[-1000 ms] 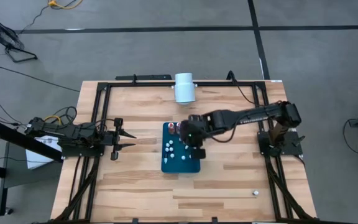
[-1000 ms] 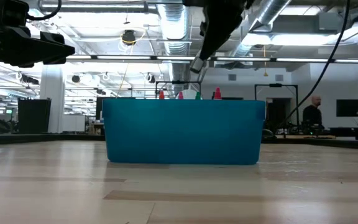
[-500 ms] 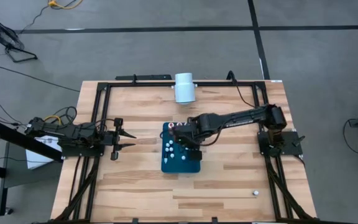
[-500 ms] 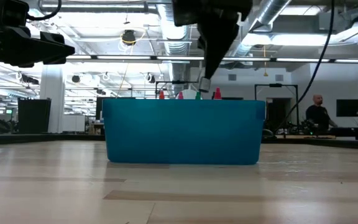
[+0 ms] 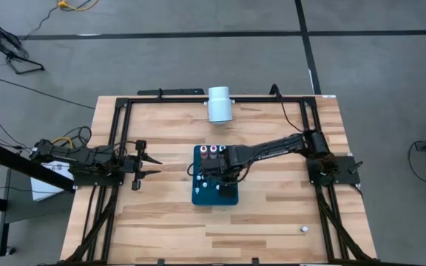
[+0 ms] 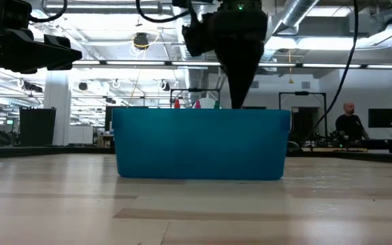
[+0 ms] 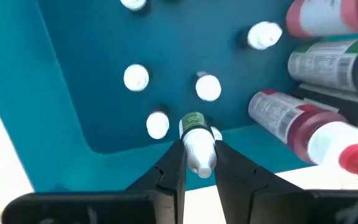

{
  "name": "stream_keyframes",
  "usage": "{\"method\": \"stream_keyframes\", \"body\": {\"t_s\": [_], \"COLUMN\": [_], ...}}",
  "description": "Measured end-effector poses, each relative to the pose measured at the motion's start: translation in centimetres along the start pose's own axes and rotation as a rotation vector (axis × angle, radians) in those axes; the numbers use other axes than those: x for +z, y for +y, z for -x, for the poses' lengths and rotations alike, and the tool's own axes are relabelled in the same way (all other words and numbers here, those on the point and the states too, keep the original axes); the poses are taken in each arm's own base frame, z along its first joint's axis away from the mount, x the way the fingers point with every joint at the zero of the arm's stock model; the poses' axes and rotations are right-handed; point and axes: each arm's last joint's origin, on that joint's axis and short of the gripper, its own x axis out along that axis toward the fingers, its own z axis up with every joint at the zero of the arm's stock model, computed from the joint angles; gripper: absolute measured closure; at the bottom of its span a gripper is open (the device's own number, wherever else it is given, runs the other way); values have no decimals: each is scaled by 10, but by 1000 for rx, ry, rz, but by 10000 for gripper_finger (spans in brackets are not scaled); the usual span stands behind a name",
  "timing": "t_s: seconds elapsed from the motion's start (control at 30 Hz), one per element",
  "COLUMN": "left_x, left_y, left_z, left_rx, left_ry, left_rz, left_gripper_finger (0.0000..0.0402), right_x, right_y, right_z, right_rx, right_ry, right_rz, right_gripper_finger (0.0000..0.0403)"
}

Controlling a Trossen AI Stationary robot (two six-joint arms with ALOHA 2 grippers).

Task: Pick & Place food coloring
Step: Put the small green food coloring bottle into the blue bin

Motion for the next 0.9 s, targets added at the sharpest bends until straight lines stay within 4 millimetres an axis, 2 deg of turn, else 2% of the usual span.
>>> {"method": "stream_keyframes", "body": {"t_s": [0.13,0.6,0.9], "left_x": [0,0,0], "left_y": [0,0,0], "left_z": [0,0,0], "left_rx": [0,0,0], "left_ry": [0,0,0], "left_rz": [1,0,0], "left_gripper_finger": [278,278,278], "right_x": [-1,-7,-8], "right_y": [0,-2,-2], "right_z": [-2,-35,-36], "right_rx": [-1,-4,-5], "right_ry": [-2,4,6], "right_rz": [-12,-26,-6], "right_gripper_finger": [341,341,341]}}
